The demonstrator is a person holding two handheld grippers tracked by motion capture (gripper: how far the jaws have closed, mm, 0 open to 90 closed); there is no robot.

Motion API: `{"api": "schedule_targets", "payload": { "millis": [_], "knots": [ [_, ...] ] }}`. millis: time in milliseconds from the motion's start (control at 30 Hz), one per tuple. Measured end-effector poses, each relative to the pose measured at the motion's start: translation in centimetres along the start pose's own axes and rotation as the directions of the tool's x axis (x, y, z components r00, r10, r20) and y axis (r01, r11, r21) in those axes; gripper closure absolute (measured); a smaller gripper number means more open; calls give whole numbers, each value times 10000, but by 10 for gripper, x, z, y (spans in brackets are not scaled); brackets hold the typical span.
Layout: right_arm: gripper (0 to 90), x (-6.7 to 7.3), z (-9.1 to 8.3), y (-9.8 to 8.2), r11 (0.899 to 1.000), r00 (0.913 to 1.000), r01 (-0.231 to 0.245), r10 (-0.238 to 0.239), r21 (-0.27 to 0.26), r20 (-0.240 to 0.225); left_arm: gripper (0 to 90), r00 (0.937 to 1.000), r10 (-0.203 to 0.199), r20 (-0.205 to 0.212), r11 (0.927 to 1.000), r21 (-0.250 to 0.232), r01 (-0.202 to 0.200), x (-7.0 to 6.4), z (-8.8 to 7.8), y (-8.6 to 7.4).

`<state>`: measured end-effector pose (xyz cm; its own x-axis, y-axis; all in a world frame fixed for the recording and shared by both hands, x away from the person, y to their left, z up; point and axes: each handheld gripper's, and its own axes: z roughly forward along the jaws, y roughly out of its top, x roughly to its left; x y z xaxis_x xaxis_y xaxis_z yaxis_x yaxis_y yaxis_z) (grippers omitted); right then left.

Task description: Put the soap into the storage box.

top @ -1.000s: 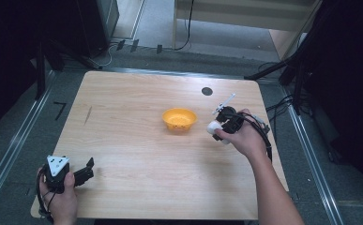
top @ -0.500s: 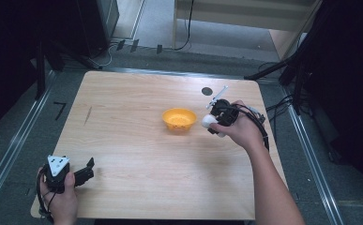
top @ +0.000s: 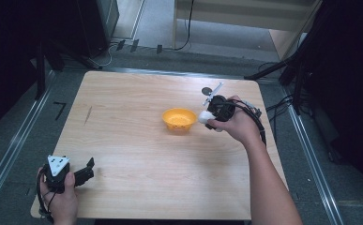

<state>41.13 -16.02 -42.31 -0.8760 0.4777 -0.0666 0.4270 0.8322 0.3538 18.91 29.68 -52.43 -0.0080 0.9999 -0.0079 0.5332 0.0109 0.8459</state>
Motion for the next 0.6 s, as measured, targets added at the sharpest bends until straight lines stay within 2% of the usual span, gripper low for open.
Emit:
{"api": "schedule_targets", "payload": {
  "millis": [133,167,233,333,433,533,600],
  "knots": [
    [510,1,0,6,9999,9998,152,-153,-35,-89,68,10000,-6,7,10000,19,6,0,0,0],
    [510,0,0,9,9994,9994,322,-324,-149,-74,68,10000,-22,6,10000,21,22,0,0,0],
    [510,-1,1,11,9992,9994,295,-300,-282,-181,68,10000,-44,6,10000,11,44,0,0,0],
    [510,-1,3,14,9988,9987,466,-470,-171,-216,68,10000,-50,4,10000,15,50,0,0,0],
    [510,-1,5,22,9952,9945,953,-962,-227,-424,68,10000,-33,14,10000,23,33,0,0,0],
    [510,-1,6,28,9916,9910,1259,-1271,-309,-421,68,10000,-73,13,10000,17,73,1,0,0],
    [510,-1,7,30,9914,9908,1277,-1288,-279,-414,68,10000,-67,23,10000,23,67,1,0,0]
  ]
}}
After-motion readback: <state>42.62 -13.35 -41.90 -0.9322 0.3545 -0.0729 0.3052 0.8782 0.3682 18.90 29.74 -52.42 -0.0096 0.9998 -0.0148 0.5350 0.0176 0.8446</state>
